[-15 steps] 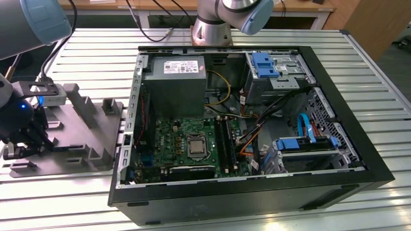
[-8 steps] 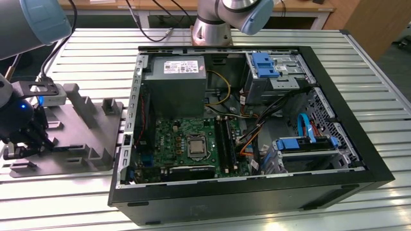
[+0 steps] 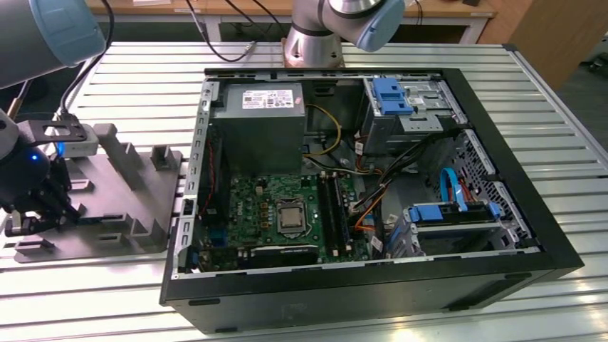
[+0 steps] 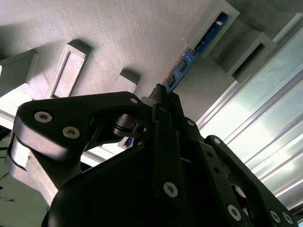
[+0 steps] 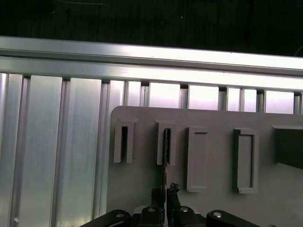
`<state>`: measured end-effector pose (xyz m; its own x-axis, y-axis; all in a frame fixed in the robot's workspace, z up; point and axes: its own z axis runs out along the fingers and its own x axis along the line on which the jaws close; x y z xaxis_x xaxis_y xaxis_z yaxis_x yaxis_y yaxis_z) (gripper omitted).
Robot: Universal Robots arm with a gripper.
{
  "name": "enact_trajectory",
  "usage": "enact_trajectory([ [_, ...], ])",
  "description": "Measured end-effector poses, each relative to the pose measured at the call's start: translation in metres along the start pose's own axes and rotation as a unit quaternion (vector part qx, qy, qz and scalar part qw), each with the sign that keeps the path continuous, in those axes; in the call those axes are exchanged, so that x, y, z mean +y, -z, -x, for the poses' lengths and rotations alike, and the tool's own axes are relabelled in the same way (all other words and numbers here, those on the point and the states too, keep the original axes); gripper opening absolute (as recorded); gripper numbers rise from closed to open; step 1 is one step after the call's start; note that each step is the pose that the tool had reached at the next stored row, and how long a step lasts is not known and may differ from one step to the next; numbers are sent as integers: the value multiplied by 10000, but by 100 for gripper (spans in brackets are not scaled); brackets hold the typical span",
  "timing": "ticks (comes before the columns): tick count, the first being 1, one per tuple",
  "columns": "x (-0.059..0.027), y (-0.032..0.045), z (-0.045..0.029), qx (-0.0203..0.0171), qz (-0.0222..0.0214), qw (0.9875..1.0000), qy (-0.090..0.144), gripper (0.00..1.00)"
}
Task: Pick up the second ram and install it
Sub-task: 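Pick up the second ram and move it above second insertion slot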
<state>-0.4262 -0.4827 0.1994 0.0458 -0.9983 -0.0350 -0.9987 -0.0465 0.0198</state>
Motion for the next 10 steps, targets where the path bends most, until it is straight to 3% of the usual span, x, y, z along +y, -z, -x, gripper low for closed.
enact_trajectory([
  [2,0,0,0,0,0,10000,0,17],
  [3,0,0,0,0,0,10000,0,11],
  [10,0,0,-1,0,0,10000,0,11],
])
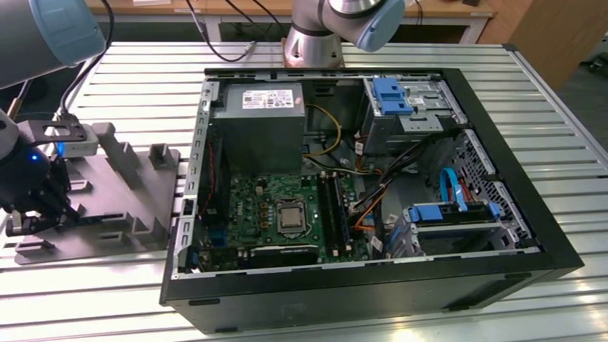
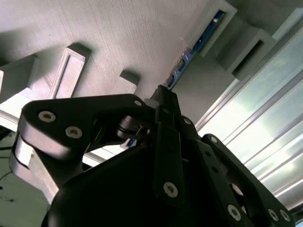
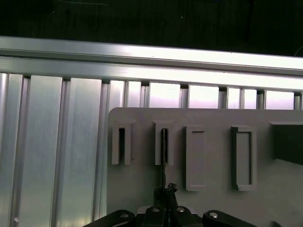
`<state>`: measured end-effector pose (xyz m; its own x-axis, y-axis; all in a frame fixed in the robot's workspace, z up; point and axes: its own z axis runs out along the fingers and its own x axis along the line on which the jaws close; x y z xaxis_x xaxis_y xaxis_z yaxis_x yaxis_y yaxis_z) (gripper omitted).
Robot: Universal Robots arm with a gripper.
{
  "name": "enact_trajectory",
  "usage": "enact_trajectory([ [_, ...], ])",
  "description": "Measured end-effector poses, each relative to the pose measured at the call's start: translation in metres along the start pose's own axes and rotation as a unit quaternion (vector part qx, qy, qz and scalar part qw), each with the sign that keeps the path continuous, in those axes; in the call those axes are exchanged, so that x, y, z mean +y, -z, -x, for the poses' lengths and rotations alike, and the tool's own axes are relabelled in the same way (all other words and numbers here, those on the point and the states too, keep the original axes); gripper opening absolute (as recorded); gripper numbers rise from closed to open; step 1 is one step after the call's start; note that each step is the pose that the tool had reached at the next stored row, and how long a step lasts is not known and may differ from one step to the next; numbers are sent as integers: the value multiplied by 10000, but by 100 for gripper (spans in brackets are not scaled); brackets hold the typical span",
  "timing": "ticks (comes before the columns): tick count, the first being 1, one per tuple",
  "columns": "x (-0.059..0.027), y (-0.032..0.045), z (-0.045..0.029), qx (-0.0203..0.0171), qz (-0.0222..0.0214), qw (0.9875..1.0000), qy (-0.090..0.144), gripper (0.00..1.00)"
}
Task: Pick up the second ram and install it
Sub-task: 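Pick up the second ram and move it above second insertion slot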
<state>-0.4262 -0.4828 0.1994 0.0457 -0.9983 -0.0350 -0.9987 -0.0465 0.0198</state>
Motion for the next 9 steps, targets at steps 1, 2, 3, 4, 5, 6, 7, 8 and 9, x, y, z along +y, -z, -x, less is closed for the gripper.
enact_trajectory([
  [1,0,0,0,0,0,10000,0,11],
  [2,0,-1,0,0,-1,10000,-12,11],
  [3,0,-2,0,-2,-3,10000,-85,11],
  [4,0,-3,0,-3,-6,9998,-175,11],
  [5,0,-4,0,-5,-9,9997,-263,11],
  [6,0,-5,-1,-6,-11,9994,-346,11],
  [7,0,-5,0,-7,-12,9993,-371,11],
  [8,0,-5,0,-7,-13,9993,-372,11],
  [9,-1,-5,-1,-7,-13,9993,-373,11],
])
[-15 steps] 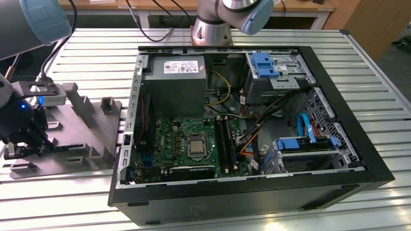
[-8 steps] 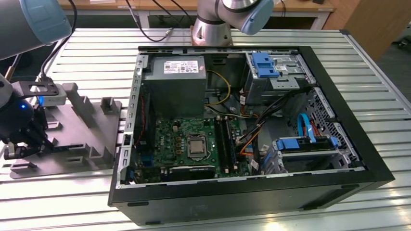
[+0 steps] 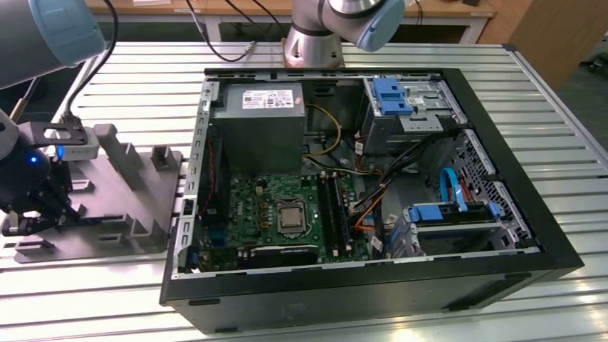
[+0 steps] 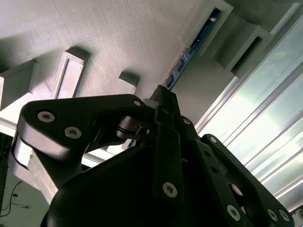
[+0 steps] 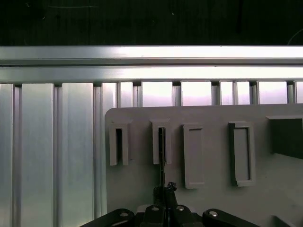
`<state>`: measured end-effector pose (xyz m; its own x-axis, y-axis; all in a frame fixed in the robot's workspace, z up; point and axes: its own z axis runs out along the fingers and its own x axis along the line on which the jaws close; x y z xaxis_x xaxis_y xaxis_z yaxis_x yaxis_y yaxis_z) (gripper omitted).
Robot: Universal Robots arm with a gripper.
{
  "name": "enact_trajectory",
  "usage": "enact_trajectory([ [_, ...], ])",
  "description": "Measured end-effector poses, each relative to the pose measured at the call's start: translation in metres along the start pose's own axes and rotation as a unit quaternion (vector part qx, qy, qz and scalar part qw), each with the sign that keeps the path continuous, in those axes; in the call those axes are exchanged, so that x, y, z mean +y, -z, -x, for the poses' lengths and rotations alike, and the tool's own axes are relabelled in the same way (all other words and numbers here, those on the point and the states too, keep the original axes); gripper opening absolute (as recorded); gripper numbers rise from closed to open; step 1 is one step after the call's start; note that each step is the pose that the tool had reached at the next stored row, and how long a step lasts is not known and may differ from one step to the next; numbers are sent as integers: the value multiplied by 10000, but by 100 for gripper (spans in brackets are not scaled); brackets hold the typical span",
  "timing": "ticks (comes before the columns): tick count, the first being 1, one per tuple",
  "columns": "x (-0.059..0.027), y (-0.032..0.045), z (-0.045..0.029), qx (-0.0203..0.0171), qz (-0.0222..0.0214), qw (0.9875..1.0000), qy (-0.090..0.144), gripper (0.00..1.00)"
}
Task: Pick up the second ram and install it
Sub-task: 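Pick up the second ram and move it above second insertion slot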
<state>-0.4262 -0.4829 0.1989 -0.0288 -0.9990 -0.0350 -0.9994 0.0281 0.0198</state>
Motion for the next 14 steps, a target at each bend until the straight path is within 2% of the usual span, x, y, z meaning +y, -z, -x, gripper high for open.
enact_trajectory([
  [4,0,0,0,-1,-1,10000,-17,11],
  [7,0,0,0,-3,-5,9999,-128,11],
  [14,0,0,0,-2,-4,10000,-93,11],
])
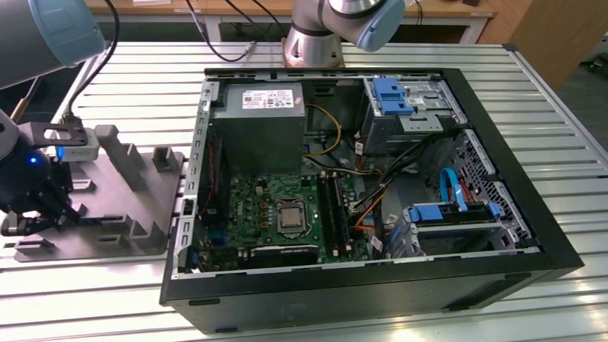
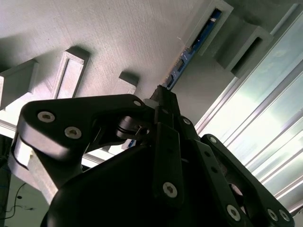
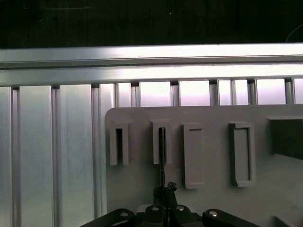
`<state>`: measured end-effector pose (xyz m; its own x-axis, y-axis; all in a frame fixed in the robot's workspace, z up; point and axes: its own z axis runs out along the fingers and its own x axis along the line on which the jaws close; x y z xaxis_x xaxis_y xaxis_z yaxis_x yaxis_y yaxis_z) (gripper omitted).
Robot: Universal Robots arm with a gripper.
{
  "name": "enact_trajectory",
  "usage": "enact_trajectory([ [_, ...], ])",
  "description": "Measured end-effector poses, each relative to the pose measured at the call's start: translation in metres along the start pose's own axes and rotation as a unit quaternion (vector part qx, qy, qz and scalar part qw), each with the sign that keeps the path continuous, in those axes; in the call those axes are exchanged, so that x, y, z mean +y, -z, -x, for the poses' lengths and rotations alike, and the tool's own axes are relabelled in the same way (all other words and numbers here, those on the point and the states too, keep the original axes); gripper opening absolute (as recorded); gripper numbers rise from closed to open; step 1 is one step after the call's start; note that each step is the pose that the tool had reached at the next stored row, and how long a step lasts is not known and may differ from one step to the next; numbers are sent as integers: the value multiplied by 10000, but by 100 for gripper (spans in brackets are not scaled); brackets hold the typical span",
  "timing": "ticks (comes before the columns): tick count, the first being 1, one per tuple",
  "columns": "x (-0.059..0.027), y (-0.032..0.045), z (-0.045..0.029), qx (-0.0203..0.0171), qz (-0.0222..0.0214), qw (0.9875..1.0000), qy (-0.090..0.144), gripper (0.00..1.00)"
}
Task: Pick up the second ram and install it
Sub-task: 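Pick up the second ram and move it above second insertion slot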
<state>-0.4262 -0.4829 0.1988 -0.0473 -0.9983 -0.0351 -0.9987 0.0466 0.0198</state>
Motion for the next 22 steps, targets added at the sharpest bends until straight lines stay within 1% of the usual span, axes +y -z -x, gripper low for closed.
enact_trajectory([
  [9,0,0,0,0,1,10000,32,11],
  [13,0,19,1,0,1,10000,33,11],
  [22,0,22,1,0,1,10000,33,11],
])
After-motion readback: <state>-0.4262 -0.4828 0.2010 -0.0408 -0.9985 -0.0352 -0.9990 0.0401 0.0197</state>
